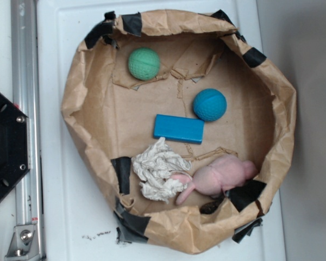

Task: Grab the blue block.

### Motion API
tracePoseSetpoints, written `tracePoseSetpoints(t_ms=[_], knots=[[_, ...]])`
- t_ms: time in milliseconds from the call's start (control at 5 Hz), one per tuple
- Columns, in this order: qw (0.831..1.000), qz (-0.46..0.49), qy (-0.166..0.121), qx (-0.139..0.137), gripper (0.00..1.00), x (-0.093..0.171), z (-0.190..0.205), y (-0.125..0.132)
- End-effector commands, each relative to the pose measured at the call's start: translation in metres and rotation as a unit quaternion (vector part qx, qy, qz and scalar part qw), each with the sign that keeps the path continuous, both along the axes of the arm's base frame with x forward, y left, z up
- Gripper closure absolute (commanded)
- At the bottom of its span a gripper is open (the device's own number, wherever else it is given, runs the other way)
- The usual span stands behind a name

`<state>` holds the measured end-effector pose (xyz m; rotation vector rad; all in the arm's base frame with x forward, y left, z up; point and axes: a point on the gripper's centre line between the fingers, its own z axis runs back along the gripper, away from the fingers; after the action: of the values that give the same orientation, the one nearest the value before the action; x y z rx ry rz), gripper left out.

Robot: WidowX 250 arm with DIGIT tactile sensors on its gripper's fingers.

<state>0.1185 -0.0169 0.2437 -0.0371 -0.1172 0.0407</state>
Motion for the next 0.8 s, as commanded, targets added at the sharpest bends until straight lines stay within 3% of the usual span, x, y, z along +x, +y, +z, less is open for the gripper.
tracePoseSetpoints(t_ms=[0, 200, 400, 600], knots=[[1.0, 0.0, 0.0, 0.0, 0.0, 0.0, 0.0, 0.0], [1.0, -0.015, -0.001, 0.013, 0.0, 0.05, -0.049, 0.017], [0.999, -0.035, -0.02, 0.006, 0.0, 0.102, -0.073, 0.024], [1.0, -0.024, -0.012, -0.007, 0.0, 0.141, -0.104, 0.032]])
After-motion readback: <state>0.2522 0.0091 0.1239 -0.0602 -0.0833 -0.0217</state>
